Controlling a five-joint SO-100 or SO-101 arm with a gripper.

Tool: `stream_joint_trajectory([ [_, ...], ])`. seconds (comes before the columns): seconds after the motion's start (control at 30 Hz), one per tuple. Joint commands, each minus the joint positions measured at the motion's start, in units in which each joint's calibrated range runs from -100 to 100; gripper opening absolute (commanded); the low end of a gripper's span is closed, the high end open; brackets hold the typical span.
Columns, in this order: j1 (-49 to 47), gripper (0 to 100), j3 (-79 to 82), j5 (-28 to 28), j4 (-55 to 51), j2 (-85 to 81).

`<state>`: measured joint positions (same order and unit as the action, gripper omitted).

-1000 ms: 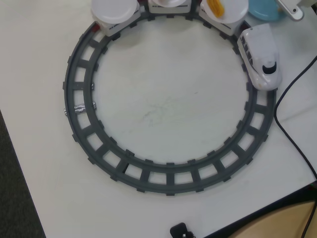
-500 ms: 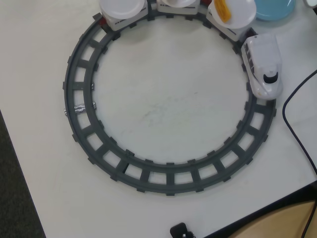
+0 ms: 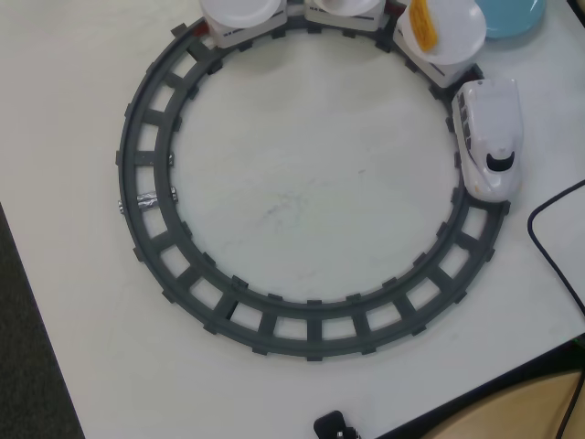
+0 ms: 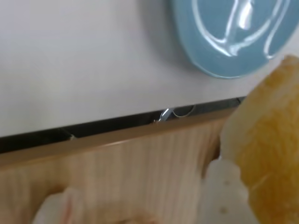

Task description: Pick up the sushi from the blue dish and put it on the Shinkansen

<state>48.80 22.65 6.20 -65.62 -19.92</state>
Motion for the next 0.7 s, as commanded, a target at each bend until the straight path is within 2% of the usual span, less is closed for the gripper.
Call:
stream_joint_trajectory([
  [0.0, 0.8, 2, 3.4, 0.1, 0.2, -9.6],
  [0.23, 0.3, 2, 6.3, 0.1, 0.5, -22.4],
  [0.33, -0.6, 2, 4.3, 2.2, 0.3, -25.4],
  [0.5, -2.4, 2, 4.6, 10.4, -0.1, -25.7],
  [0.67, -2.7, 2, 6.4, 26.1, 0.2, -25.8],
])
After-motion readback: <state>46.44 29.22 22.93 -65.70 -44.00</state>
